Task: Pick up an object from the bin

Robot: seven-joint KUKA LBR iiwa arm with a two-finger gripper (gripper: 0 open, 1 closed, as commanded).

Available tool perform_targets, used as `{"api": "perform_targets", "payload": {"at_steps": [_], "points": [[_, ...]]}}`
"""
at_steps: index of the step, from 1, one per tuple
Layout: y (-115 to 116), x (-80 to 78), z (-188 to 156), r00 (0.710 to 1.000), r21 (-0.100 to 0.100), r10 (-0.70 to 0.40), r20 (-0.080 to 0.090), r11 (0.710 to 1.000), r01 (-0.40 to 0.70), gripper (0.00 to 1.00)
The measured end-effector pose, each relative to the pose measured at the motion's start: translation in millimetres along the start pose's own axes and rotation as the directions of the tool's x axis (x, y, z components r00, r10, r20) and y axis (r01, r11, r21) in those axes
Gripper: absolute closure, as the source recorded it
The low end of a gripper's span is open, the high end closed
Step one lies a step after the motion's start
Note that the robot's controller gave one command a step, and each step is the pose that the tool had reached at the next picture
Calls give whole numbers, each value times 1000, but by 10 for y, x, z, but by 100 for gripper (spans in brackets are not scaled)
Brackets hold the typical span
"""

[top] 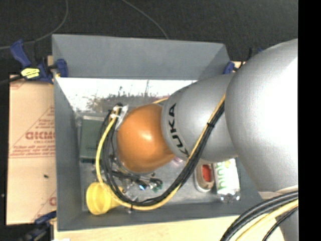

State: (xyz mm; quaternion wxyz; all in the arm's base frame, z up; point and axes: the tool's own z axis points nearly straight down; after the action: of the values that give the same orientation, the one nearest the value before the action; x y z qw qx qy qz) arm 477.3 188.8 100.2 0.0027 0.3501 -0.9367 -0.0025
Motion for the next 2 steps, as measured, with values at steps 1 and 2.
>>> {"api": "perform_targets", "payload": {"at_steps": [1,2], "points": [[-16,-115,278,975,19,-219,20,976,219,0],[152,-337,218,912,36,-409,33,912,408,100]]}}
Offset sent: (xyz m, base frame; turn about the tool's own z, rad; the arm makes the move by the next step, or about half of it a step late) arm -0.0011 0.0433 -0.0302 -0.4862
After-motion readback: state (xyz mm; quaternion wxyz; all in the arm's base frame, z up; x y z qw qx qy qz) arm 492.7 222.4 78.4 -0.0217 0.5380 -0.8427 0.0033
